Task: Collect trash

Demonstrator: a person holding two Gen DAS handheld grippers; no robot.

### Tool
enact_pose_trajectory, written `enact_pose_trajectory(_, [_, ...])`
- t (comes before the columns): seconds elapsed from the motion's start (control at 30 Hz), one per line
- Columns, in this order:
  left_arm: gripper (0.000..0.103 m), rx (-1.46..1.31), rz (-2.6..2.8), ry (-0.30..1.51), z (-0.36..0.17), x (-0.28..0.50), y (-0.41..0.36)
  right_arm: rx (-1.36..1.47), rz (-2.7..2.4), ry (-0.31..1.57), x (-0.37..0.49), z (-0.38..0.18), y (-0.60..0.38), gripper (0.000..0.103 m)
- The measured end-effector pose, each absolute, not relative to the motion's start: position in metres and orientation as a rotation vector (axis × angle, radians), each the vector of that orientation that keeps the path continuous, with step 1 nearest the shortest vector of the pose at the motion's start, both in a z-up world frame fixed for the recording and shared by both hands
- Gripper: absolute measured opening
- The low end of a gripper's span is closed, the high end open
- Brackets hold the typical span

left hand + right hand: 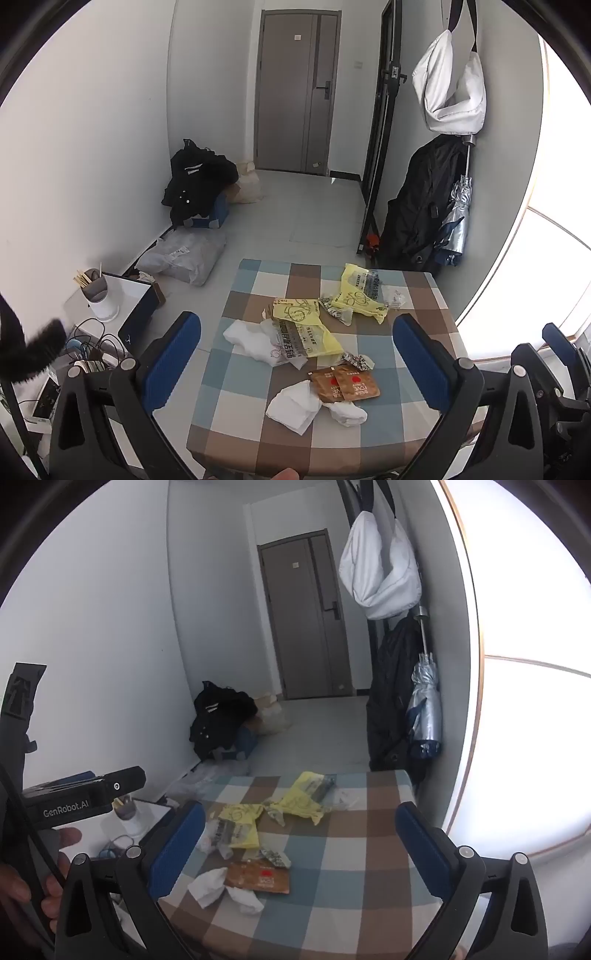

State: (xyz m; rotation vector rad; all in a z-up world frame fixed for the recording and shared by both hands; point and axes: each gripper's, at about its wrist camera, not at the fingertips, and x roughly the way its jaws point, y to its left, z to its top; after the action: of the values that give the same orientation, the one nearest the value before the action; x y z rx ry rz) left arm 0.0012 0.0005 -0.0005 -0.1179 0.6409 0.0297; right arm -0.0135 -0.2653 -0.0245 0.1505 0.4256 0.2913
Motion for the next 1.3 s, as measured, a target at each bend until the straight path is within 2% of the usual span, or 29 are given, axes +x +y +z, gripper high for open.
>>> enact_pose_trajectory(1.3, [0.102,-0.122,0.004,0.645,-0.005,-0.002,-0.002,0.149,0.247,0.421,-0.021,-0.019,-0.275,0.103])
